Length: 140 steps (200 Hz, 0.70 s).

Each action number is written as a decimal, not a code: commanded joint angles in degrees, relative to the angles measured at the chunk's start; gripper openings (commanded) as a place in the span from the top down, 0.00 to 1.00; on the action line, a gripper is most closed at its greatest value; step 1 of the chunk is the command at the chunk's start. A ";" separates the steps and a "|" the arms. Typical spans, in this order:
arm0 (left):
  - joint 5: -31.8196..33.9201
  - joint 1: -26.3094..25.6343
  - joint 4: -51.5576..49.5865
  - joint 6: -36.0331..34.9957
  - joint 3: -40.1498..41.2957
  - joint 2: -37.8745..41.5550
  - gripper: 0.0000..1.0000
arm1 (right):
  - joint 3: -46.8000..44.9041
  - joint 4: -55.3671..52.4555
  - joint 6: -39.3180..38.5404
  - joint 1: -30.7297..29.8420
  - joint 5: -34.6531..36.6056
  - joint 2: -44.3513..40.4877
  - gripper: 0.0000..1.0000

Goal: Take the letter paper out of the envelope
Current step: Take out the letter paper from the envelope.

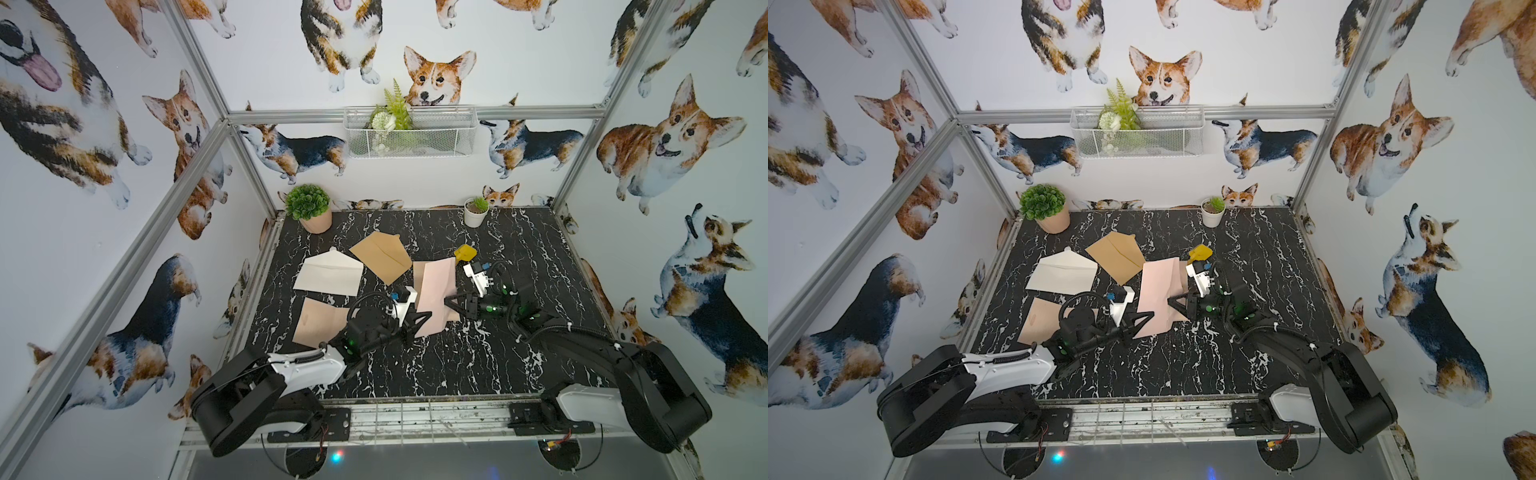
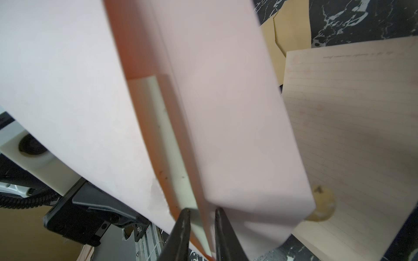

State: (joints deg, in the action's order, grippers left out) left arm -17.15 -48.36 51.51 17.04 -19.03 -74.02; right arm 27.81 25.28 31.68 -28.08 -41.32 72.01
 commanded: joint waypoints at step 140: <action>-0.08 0.02 2.33 -0.51 -0.14 -1.00 1.00 | -0.04 13.58 7.66 -0.02 -8.76 2.26 0.61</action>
State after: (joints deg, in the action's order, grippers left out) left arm -16.75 -48.34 52.56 17.10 -18.96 -74.78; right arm 27.88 32.58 37.32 -27.99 -46.59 74.04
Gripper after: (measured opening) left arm 0.053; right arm 0.385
